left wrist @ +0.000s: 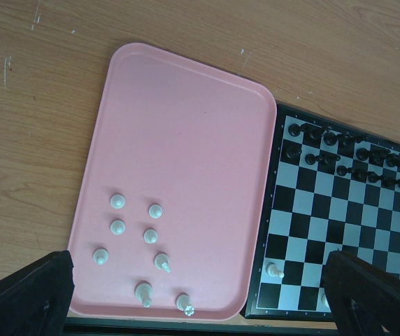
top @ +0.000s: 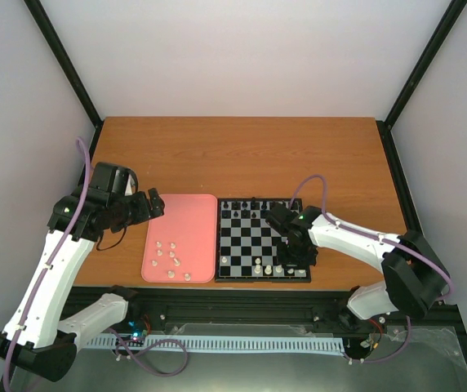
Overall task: Set up the chess pieces on the board
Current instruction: Place the chess piece on the chessboard, then pick up the chess piece from the storage box.
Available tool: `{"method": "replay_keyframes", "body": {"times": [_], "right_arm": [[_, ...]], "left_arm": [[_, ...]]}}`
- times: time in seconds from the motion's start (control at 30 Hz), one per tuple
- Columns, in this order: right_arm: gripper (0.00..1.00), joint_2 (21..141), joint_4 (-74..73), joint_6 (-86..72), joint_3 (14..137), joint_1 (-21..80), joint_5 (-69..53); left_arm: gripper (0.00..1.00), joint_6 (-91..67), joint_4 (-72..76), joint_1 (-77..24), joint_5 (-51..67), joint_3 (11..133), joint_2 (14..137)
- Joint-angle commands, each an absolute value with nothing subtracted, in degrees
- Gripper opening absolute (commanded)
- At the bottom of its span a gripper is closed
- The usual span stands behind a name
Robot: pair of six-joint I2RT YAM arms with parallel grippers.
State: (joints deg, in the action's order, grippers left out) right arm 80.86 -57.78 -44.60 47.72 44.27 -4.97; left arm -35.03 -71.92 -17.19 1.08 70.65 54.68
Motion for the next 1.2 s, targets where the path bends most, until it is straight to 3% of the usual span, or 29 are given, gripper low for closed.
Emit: {"method": "replay_keyframes", "body": {"times": [0.0,0.6,1.17], "right_arm": [[0.22,80.24,-58.5,-44.76,48.37,43.77,-4.08],[0.34,79.89,-65.09,-43.91,65.17,44.86,-0.59],[0.52,108.69,-59.39,-41.33,96.0,63.95,-2.86]], "left_arm": [[1.0,-33.75,-71.11,-17.14,0.83,70.84,54.54],[1.0,-33.86,-71.58,-17.18,1.1,72.27,54.66],[1.0,-34.64,-73.77,-17.14,-0.69,74.09,53.07]]}}
